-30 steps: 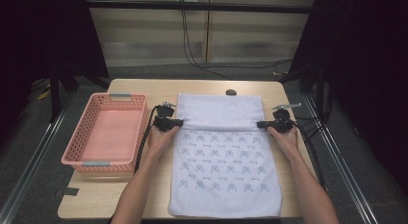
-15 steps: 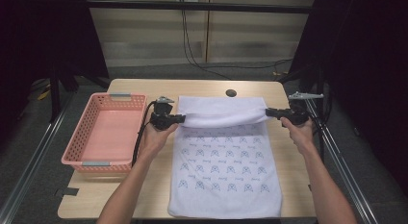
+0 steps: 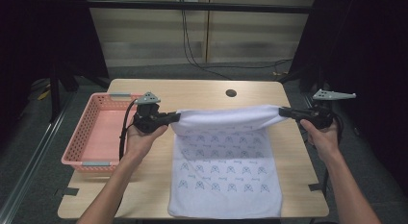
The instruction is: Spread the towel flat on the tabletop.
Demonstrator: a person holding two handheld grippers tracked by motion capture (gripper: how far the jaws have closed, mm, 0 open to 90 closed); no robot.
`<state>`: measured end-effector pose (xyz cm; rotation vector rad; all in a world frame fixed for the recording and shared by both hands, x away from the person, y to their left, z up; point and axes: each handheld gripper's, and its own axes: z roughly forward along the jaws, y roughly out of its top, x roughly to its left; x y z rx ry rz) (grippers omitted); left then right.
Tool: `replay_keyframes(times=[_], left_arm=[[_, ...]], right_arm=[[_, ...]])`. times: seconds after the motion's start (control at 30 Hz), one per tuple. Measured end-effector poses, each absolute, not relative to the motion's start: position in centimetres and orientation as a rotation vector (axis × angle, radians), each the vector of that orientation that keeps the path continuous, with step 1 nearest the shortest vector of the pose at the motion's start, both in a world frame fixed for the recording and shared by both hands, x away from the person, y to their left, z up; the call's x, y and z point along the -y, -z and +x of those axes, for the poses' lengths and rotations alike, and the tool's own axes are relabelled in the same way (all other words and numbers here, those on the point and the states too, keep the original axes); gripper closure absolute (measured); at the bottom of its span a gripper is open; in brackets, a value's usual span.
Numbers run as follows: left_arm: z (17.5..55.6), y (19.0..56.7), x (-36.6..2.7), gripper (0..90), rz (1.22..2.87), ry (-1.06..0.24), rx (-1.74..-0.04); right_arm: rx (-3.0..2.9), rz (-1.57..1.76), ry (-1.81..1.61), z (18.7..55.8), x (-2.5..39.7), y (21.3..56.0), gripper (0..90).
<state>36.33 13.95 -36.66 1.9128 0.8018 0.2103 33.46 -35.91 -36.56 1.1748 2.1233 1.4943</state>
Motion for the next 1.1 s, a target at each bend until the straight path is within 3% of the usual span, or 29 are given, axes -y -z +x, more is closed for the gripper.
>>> replay_keyframes(times=[0.2,0.33,0.53,0.73,1.1], left_arm=[[33.4,33.0,-14.9,86.8,1.87,-0.257,-0.709],[31.8,33.7,-15.3,86.8,1.898,-0.227,-0.697],[29.3,39.8,-16.2,86.4,1.957,-0.119,-0.73],[27.3,43.6,-16.2,85.1,2.001,-0.044,-0.726],[24.0,47.4,-15.9,79.8,2.124,0.055,-0.699]], right_arm=[[-2.108,1.081,-1.526,30.9,35.5,33.3,87.3],[-2.121,1.029,-1.549,28.6,35.4,33.1,87.3],[-2.267,1.063,-1.478,25.0,34.6,38.5,87.2],[-2.412,1.119,-1.383,21.7,34.3,43.9,86.3],[-2.486,1.132,-1.327,18.1,34.5,45.8,81.4]])
